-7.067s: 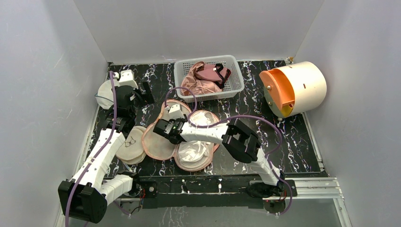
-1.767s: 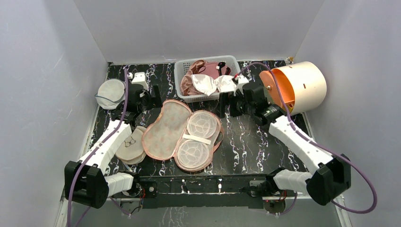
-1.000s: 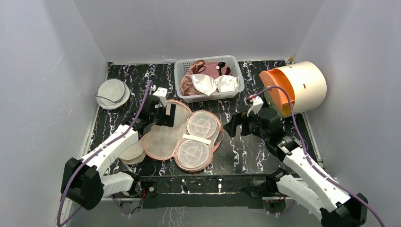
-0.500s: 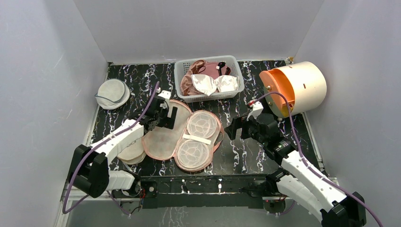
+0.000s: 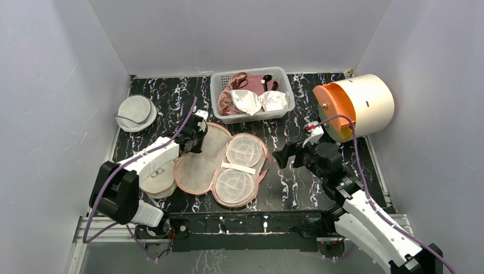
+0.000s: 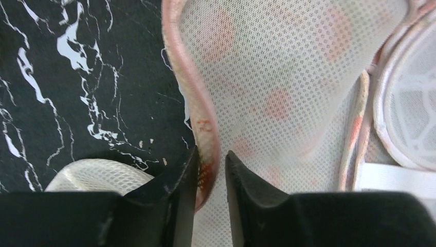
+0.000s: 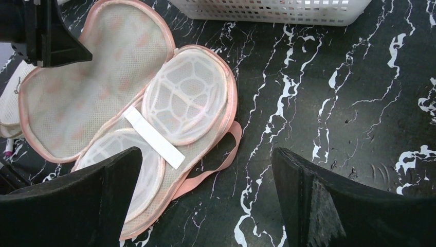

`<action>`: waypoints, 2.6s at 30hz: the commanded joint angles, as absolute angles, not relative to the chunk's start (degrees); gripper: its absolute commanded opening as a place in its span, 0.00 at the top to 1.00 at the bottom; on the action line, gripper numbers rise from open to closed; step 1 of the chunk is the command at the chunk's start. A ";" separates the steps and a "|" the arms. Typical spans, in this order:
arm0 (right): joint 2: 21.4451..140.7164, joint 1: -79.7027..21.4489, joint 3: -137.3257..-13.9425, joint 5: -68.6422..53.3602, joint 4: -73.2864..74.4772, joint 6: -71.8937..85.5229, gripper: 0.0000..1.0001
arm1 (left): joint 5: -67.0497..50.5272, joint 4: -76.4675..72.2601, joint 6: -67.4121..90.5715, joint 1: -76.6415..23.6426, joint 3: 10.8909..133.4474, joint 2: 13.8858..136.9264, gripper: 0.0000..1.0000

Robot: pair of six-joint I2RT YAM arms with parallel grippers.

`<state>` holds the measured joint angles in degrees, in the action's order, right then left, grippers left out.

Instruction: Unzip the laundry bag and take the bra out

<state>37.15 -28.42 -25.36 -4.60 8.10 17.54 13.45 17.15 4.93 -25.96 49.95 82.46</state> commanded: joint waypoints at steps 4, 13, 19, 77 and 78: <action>35.02 -28.29 -25.03 -3.17 3.94 16.69 0.02 | 9.23 18.44 5.94 -26.21 49.90 74.15 0.91; 33.29 -28.30 -24.61 -2.90 3.93 16.82 0.02 | -3.85 29.24 16.63 -27.02 59.73 73.99 1.00; 33.26 -28.30 -24.65 -2.99 4.03 16.87 0.02 | -10.73 27.08 27.41 -28.80 60.08 74.10 0.99; 40.66 -28.30 -78.25 15.42 26.66 11.51 0.02 | 14.06 25.58 12.70 -33.04 91.09 53.42 0.02; 40.36 -28.30 -78.20 14.74 26.92 11.63 0.02 | 14.06 25.98 12.62 -33.10 91.40 52.85 0.02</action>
<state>40.27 -28.42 -75.90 13.02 25.28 12.67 13.04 23.05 14.96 -32.91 89.97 54.33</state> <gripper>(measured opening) 0.980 0.983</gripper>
